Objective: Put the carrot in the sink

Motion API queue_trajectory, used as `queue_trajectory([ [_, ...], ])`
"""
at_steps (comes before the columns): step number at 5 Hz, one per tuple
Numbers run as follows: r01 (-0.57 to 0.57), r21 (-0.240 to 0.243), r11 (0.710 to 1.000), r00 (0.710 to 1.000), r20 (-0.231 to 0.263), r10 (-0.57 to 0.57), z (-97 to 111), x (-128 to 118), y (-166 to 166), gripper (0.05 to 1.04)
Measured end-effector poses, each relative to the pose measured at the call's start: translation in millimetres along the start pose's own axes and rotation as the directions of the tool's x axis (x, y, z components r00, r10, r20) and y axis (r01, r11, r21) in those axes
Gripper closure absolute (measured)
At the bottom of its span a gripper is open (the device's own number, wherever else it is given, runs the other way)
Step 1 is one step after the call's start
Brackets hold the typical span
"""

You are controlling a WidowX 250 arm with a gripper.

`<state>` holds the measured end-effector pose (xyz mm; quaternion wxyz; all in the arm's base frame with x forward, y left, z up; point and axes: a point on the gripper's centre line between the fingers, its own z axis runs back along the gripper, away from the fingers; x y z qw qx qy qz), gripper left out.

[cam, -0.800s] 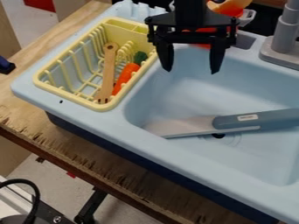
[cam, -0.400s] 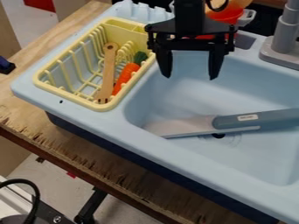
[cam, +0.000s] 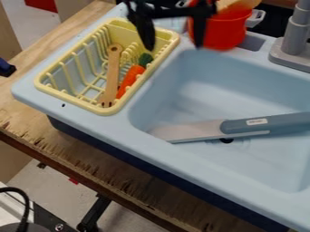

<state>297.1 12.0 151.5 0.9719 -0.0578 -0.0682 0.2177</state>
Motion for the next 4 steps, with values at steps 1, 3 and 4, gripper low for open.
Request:
queue_trajectory([
  [1, -0.008, -0.001, 1.000, 1.000, 0.008, 0.008, 9, 10, 17, 0.085],
  [3, 0.042, -0.092, 0.995, 0.999, -0.031, -0.045, 12, 18, 64, 0.085],
  [4, 0.098, -0.117, 0.988, 0.994, -0.045, -0.104, -5, 15, 71, 0.085],
])
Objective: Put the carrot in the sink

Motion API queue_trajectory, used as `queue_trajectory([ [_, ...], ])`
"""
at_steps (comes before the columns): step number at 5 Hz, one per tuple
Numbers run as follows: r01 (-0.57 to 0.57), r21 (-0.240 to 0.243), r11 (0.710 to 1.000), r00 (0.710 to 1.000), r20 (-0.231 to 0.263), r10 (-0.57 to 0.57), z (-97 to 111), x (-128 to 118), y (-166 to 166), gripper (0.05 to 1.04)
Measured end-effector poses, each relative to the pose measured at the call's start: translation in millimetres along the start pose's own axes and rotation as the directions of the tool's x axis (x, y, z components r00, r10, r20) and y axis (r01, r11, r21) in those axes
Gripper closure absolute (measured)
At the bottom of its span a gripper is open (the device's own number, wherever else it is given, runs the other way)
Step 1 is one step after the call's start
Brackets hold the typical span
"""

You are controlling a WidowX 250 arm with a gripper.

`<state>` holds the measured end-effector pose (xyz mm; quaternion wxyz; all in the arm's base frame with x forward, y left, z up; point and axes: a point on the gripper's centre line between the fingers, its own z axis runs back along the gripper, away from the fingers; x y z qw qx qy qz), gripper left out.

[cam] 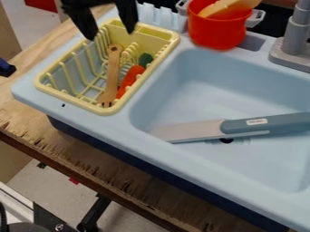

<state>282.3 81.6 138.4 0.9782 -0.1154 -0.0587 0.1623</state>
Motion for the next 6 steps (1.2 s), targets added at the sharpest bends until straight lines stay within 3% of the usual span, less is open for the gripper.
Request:
queue_trajectory([
  [1, 0.022, -0.013, 1.000, 1.000, 0.020, -0.022, -12, -1, 8, 0.085],
  [2, 0.028, 0.004, 1.000, 1.000, -0.007, -0.028, -32, -10, 15, 0.085],
  [3, 0.048, 0.008, 0.999, 0.999, 0.002, -0.048, -45, -16, 16, 0.085],
  [4, 0.081, -0.018, 0.997, 0.997, 0.000, -0.081, -55, -20, 14, 0.085],
  [5, 0.068, -0.082, 0.994, 0.997, -0.035, -0.071, -50, -5, 22, 0.085],
  [6, 0.064, -0.095, 0.993, 0.997, -0.029, -0.067, -47, -2, 22, 0.085],
])
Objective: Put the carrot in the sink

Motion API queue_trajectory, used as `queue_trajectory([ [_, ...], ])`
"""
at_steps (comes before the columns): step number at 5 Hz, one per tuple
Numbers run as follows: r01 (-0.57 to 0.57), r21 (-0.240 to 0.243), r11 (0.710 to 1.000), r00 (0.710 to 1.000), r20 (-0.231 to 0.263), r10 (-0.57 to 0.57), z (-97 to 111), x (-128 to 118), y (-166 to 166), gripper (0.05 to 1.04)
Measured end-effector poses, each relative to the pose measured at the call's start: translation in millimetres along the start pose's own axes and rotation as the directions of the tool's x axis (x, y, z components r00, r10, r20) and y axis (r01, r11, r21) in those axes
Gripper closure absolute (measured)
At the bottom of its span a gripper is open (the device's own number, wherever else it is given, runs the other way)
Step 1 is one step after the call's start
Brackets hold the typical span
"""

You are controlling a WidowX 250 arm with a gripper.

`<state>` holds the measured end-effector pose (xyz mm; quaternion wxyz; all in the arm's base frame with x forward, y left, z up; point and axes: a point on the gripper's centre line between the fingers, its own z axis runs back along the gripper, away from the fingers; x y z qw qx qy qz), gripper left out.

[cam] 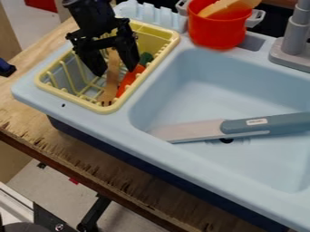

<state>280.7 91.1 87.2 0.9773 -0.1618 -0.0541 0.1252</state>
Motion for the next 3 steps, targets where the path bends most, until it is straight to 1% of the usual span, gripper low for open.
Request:
queue_trajectory([
  [1, -0.007, 0.039, 0.999, 0.999, 0.042, 0.005, -5.0, 6.6, 0.8, 0.085],
  [2, -0.004, 0.072, 0.997, 0.998, 0.069, -0.001, -7.4, 4.8, 1.0, 0.085],
  [3, -0.042, 0.119, 0.992, 0.991, 0.133, 0.026, -8.6, 0.3, -3.8, 0.085],
])
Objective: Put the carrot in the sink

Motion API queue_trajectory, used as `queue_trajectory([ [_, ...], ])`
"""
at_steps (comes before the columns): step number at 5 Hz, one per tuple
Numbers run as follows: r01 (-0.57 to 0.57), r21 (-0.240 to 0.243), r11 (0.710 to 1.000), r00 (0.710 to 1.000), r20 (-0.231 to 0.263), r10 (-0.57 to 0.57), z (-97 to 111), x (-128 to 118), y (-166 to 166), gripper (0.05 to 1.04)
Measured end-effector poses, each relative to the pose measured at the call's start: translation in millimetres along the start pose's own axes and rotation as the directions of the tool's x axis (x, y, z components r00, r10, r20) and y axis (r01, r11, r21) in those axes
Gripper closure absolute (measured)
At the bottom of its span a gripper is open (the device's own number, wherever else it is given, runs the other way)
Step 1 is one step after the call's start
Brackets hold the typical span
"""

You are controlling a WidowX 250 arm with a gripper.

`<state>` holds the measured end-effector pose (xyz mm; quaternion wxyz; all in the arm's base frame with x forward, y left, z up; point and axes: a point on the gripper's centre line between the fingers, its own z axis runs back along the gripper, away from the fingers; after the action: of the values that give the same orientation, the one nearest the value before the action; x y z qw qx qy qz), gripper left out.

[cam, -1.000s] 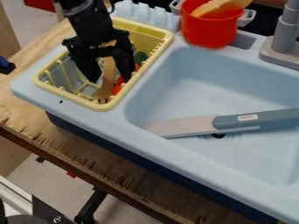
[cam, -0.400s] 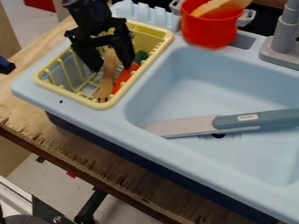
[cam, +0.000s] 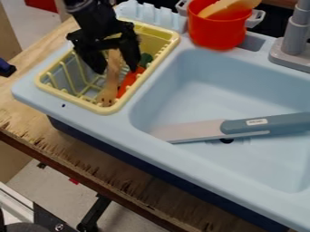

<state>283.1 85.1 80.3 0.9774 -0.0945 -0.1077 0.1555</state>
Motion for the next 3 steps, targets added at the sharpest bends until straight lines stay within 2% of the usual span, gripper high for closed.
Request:
queue_trajectory([
  [1, -0.038, 0.043, 0.998, 0.999, 0.005, 0.038, 1.2, -4.9, -4.3, 0.085],
  [2, -0.021, 0.018, 1.000, 0.998, -0.062, 0.022, 3.2, -13.2, -9.1, 0.085],
  [3, -0.008, -0.032, 0.999, 0.992, -0.125, 0.004, 9.4, -9.9, -10.6, 0.085],
])
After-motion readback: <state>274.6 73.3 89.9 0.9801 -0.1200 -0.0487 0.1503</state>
